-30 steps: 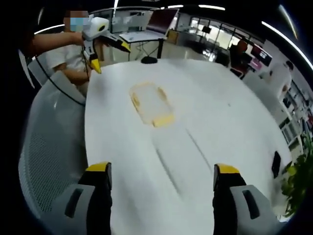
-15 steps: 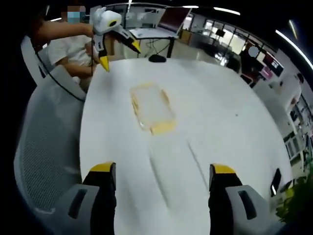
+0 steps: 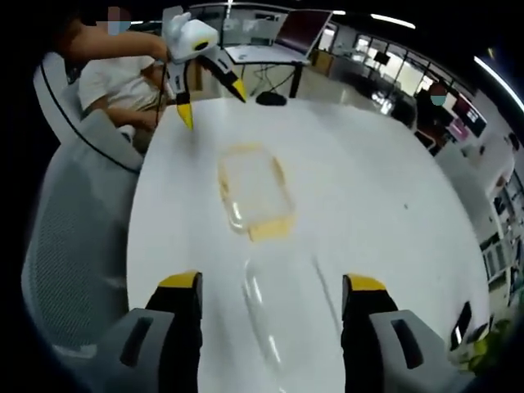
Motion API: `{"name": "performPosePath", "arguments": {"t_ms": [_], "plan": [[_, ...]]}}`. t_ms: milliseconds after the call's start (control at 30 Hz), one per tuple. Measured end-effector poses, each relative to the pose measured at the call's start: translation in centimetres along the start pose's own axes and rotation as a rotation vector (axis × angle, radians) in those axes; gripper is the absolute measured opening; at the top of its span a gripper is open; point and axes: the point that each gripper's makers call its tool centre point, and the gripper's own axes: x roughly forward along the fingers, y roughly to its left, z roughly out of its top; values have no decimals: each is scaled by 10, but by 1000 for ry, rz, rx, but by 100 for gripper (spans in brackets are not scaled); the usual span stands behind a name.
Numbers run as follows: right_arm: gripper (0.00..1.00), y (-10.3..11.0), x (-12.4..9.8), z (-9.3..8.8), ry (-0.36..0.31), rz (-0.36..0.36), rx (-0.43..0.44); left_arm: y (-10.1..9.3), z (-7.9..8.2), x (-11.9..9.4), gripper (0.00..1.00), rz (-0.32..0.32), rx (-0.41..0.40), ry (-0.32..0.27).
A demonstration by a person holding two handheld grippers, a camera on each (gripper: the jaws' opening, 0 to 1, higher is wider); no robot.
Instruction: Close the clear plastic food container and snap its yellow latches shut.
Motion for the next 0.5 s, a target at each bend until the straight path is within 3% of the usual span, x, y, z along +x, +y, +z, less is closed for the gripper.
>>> {"name": "performPosePath", "arguments": {"t_ms": [500], "plan": [[60,-6,32,24,2,57,-45,12,-10,19,57,-41,43,49]]}}
